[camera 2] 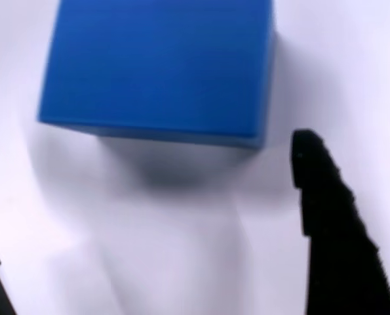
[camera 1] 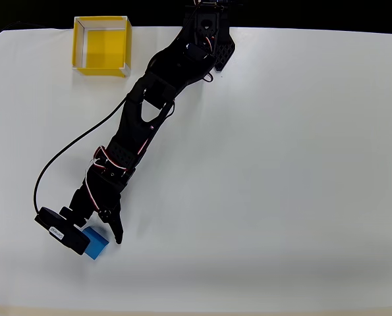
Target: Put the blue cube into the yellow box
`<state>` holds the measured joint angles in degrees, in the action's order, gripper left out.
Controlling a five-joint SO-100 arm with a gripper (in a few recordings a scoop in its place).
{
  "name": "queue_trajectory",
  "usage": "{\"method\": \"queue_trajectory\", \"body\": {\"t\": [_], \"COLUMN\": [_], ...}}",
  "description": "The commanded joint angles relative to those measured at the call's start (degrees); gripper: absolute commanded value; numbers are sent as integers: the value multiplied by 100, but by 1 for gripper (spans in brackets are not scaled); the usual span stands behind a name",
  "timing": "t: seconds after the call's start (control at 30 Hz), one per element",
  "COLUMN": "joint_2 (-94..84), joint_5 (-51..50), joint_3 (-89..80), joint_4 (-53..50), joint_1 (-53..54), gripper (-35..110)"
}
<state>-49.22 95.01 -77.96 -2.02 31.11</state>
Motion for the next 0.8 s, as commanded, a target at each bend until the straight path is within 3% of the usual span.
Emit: {"method": "queue_trajectory", "body": {"t": [0.0,0.77], "joint_2": [-343,905], "joint_5": [97,-316], "joint_3": [756,2584], "joint_4": [114,-158], "joint_1": [220,-62], "gripper": [53,52]}}
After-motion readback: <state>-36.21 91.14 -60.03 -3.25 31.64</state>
